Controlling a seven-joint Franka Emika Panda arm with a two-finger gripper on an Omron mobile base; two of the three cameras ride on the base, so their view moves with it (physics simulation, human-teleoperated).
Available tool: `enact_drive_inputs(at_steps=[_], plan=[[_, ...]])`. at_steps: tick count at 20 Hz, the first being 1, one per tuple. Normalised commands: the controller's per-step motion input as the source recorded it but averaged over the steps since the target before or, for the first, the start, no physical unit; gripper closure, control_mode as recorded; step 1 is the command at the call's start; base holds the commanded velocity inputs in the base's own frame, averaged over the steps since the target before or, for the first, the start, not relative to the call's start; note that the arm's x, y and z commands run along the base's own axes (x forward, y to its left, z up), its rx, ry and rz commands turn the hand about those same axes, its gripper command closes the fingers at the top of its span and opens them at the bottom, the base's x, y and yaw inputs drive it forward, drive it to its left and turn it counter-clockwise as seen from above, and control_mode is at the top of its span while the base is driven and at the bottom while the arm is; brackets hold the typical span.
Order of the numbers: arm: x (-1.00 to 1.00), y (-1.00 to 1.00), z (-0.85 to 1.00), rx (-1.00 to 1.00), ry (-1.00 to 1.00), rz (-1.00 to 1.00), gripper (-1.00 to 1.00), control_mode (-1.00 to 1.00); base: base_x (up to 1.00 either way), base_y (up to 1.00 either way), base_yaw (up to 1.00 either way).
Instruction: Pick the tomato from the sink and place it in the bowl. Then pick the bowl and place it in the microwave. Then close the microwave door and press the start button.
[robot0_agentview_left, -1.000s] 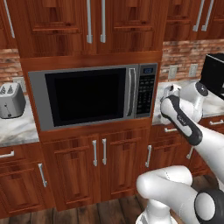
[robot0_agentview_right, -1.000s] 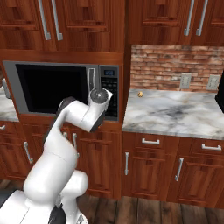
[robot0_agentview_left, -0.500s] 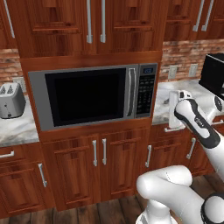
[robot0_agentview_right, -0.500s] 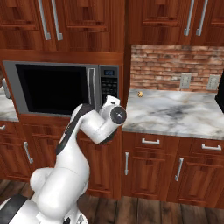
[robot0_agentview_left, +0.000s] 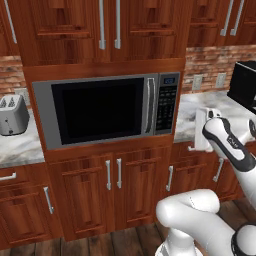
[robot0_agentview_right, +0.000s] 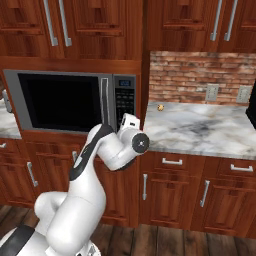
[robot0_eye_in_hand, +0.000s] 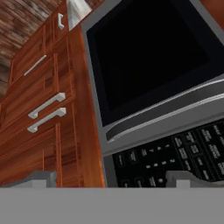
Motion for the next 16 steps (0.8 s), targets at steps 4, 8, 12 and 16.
enact_drive_inputs(at_steps=[4, 8, 12, 16], plan=[[0.00, 0.04, -0.26, -0.03, -0.06, 0.00, -1.00, -1.00, 0.00, 0.00, 0.00], [0.00, 0.14, -0.16, -0.05, -0.06, 0.00, -1.00, -1.00, 0.00, 0.00, 0.00], [0.14, 0.17, -0.02, -0.04, -0.01, 0.00, -1.00, -1.00, 0.00, 0.00, 0.00], [0.14, 0.17, 0.00, -0.04, 0.00, 0.00, 1.00, -1.00, 0.00, 0.00, 0.00]])
